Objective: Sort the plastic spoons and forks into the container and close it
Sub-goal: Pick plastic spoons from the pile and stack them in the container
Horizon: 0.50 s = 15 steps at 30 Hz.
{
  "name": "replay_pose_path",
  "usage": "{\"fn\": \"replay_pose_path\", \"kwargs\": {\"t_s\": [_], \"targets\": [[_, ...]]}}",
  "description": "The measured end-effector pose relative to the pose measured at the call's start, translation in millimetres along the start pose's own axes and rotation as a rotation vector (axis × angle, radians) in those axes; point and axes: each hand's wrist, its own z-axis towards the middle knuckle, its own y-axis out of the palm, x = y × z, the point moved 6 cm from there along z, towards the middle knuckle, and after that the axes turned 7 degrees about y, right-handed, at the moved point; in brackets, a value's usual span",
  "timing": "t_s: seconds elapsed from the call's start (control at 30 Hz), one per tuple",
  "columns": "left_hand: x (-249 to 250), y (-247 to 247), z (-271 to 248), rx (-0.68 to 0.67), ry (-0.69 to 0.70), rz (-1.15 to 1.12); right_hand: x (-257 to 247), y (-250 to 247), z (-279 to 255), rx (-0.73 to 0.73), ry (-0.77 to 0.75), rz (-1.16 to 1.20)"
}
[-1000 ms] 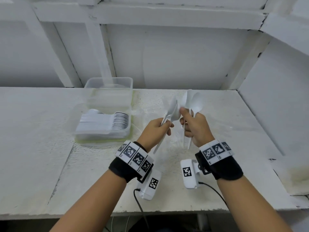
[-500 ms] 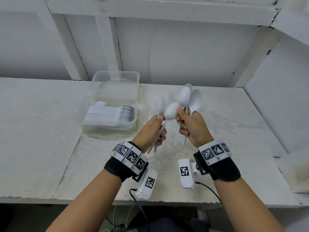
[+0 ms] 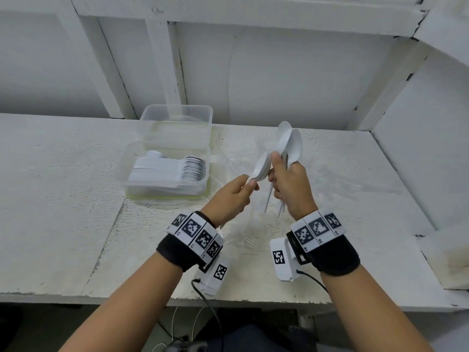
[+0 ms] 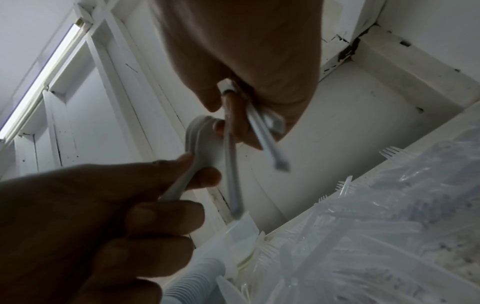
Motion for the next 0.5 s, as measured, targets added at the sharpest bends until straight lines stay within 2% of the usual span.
{"fn": "replay_pose_path", "kwargs": {"t_s": [0.13,0.27,0.37,0.5], "targets": [[3.0,1.4,0.2,-0.010,0.064,0.139,-9.5,2.1,-4.9,0.017,-0.140,-0.173],[-1.3,4.4,0.0,-0.024,0.045,0.145,-8.9,0.4,-1.3,0.058,-0.179,-0.289],[-5.0,3.0,0.6,-0.051,-0.015,0.007,-9.5,-0.8,2.2,0.058,-0.200,-0.295],[-4.5,1.9,0.1,-0.157,-0.094,-0.325,-9.6,0.9,4.8,0.024,-0.225,-0.286]]}}
